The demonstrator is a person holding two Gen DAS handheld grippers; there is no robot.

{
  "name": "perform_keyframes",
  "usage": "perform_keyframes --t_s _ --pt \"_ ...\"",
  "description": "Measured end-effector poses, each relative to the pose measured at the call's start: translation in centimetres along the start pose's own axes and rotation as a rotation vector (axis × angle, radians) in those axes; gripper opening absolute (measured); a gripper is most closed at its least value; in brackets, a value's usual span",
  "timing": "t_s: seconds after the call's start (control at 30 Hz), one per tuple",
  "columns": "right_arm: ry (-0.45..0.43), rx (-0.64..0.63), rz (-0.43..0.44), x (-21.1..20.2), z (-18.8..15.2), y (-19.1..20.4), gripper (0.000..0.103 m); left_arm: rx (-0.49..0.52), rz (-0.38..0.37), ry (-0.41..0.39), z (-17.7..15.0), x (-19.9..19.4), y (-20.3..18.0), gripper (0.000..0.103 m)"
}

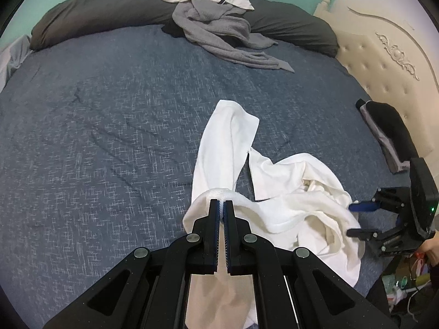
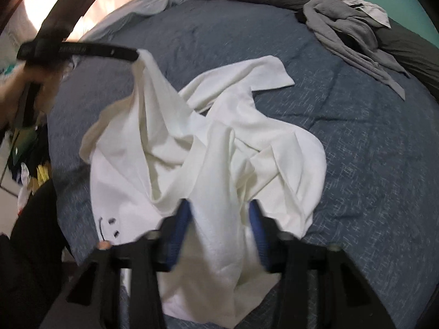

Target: Fold clothes

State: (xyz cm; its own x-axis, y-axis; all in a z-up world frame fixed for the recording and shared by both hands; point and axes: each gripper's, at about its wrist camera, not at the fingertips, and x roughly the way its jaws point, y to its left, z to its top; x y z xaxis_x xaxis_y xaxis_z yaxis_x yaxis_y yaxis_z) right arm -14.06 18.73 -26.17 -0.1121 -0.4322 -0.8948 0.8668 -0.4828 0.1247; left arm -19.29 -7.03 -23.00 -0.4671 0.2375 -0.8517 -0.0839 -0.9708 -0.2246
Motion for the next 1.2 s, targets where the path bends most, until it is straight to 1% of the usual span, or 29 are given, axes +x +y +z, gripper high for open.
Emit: perform_keyframes --t_s 0.03,0.07,0.1,0.2,0.27,0.33,0.43,0.53,0.57,0.6,0.63,0.67,0.7,0.83,0.93,1.0,1.07,1.13,1.2 --pt "0.003 0.005 -0.005 0.0 0.0 -0.3 0.017 -0.002 -0.002 0.002 0.2 0.2 0.2 0.003" --pt "-0.004 0.026 -0.002 -0.2 0.1 -0.8 0.012 -0.006 -0.005 0.002 0.5 0.3 0.4 0.003" --pt "-0.013 0.053 0.004 -0.4 0.1 -1.5 0.009 -0.009 -0.009 0.003 0.7 0.4 0.5 0.003" --pt "-0.033 0.149 0.003 -1.0 -0.1 -3.8 0.008 -0.019 -0.019 0.010 0.9 0.7 0.9 0.003" --pt "-0.043 0.239 0.006 -1.3 -0.5 -5.8 0.008 -0.026 -0.027 0.016 0.9 0.9 1.2 0.003" --pt "-0.040 0.302 -0.007 -1.5 -0.9 -7.4 0.008 -0.033 -0.035 0.021 0.9 1.1 1.4 0.003" --pt "-0.003 0.349 -0.040 -1.3 -1.4 -8.3 0.009 -0.044 -0.047 0.030 0.9 1.4 1.9 0.004" --pt "0.002 0.389 -0.031 -1.3 -1.6 -8.7 0.009 -0.056 -0.059 0.039 0.8 1.6 2.3 0.005" --pt "0.001 0.401 -0.028 -1.4 -1.7 -8.8 0.010 -0.059 -0.063 0.042 0.8 1.7 2.4 0.007" --pt "-0.006 0.402 -0.035 -1.6 -1.7 -8.7 0.015 -0.063 -0.067 0.045 0.8 1.8 2.5 0.014" --pt "-0.019 0.393 -0.053 -1.8 -1.6 -8.5 0.021 -0.067 -0.071 0.048 0.8 1.9 2.7 0.019" --pt "-0.032 0.383 -0.072 -2.1 -1.4 -8.3 0.034 -0.074 -0.072 0.047 0.5 1.7 3.0 0.029" --pt "-0.054 0.374 -0.082 -2.5 -1.3 -8.1 0.037 -0.071 -0.070 0.049 0.2 1.4 3.3 0.035" --pt "-0.136 0.336 -0.076 -3.9 -0.2 -7.0 0.038 -0.041 -0.061 0.063 -1.0 1.1 3.8 0.035" --pt "-0.138 0.270 -0.048 -3.7 0.9 -5.5 0.038 -0.022 -0.064 0.079 -1.7 1.5 3.7 0.035" --pt "-0.107 0.208 -0.046 -2.9 1.6 -4.2 0.038 -0.018 -0.076 0.091 -2.1 1.9 3.4 0.036" --pt "-0.045 0.158 -0.054 -1.4 2.0 -3.2 0.039 -0.016 -0.090 0.107 -2.5 2.5 3.1 0.039" --pt "0.018 0.132 -0.087 0.3 2.0 -2.7 0.039 -0.018 -0.094 0.124 -2.8 3.2 2.7 0.041" --pt "0.053 0.122 -0.112 1.3 1.9 -2.5 0.039 -0.023 -0.094 0.131 -3.1 3.7 2.5 0.041"
